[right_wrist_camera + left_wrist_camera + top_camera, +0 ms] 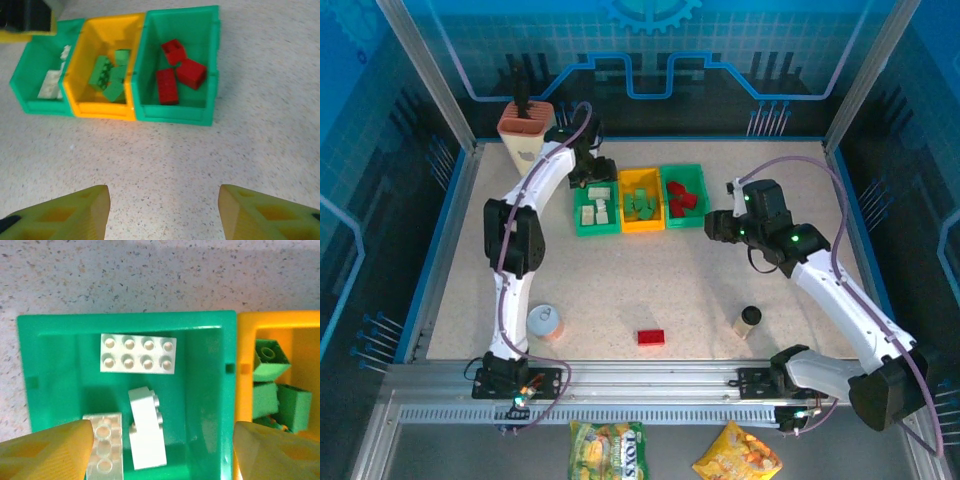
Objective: Sort the legos into containers by color
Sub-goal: Place the lego in the container, then pick up the lego from the bottom-center of the table.
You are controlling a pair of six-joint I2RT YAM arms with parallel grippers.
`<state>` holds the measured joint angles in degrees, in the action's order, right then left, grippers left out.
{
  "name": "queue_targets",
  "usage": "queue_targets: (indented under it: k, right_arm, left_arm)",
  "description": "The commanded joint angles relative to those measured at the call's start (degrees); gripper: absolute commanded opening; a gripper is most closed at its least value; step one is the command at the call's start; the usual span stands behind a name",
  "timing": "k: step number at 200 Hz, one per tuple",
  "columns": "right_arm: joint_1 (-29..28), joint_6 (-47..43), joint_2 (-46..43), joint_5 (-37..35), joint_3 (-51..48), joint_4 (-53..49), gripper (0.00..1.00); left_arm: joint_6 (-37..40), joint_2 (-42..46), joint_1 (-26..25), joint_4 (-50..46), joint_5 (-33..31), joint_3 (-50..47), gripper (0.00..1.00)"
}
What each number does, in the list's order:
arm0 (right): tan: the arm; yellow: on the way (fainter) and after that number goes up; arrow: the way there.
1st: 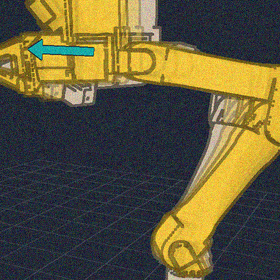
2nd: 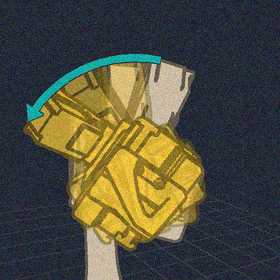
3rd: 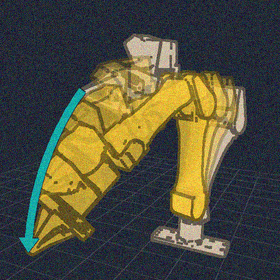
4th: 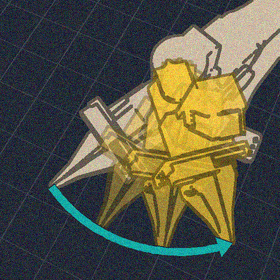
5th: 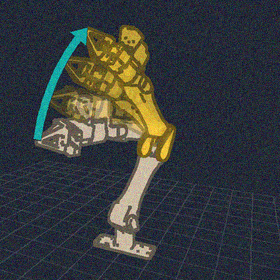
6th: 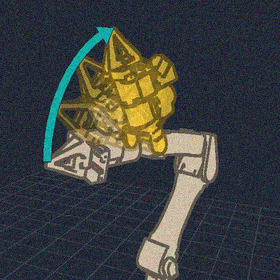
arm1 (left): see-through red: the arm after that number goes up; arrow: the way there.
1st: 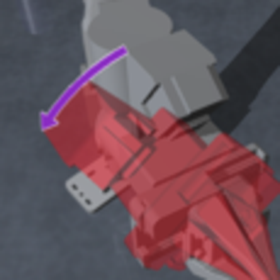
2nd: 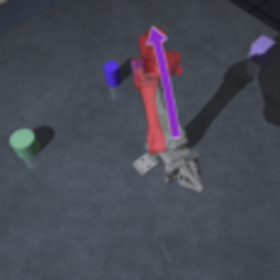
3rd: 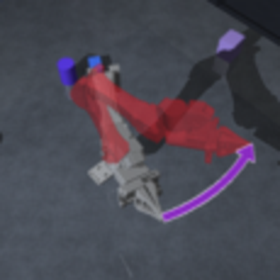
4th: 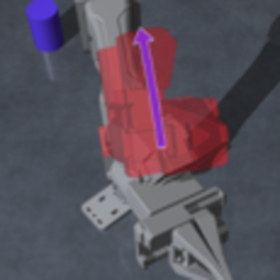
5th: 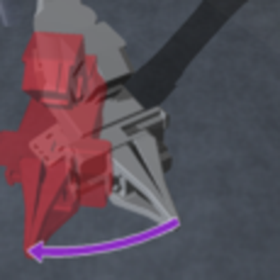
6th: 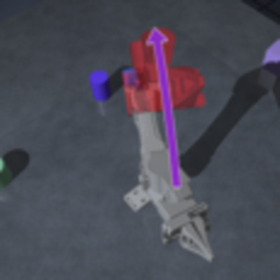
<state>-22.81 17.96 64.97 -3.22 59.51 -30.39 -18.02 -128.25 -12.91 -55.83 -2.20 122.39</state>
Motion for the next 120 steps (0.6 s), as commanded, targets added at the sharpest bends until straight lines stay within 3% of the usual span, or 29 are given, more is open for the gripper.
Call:
queue_targets:
  k: [1,70,120]
  right_arm:
    - [0.7,-12.9,0.6,10.2,-1.9,5.2,0.61]
    - [-0.2,-35.2,3.8,26.5,-1.5,1.3,0.62]
    - [-6.8,-47.0,6.0,24.2,0.2,-6.4,0.65]
  left_arm:
    - [-0.4,6.4,0.4,-1.1,1.7,-2.9,0.75]
    - [0.1,19.0,0.5,1.0,2.3,-16.8,0.75]
    - [0.3,28.9,0.6,2.3,1.9,-27.7,0.75]
